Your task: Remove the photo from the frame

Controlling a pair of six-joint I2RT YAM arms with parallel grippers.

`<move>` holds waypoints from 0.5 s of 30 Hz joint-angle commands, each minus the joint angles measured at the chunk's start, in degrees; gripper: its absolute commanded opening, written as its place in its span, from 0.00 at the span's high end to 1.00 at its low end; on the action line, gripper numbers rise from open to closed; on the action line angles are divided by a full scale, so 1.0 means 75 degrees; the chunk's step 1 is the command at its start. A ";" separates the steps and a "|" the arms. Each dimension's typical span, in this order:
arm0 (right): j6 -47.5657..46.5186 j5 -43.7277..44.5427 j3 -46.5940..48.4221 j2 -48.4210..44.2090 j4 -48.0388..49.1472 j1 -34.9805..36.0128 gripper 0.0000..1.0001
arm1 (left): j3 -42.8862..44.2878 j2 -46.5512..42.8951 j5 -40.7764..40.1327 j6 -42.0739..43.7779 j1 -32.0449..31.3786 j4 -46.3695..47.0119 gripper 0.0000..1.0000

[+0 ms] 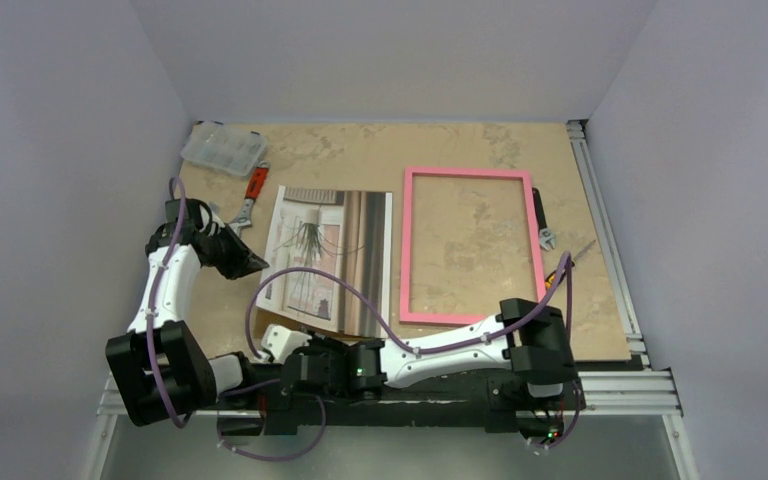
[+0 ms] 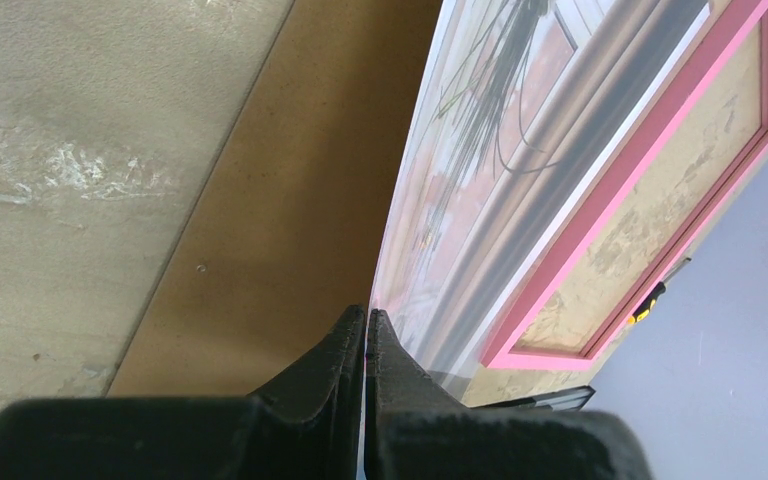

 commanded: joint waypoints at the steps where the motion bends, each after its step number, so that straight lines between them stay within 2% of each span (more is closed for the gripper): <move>1: 0.0097 0.0560 0.0677 0.0394 -0.0428 0.0092 0.63 | 0.0233 0.0027 0.0022 0.0122 -0.0034 -0.0059 1.00; 8: 0.0746 0.1867 0.1858 0.1435 -0.1683 0.0100 0.68 | 0.0275 0.0183 0.0044 0.0151 -0.0034 -0.0109 1.00; 15: 0.0997 0.1977 0.2211 0.1881 -0.1903 0.0100 0.70 | 0.0279 0.0264 -0.0001 0.0175 -0.0034 -0.0123 1.00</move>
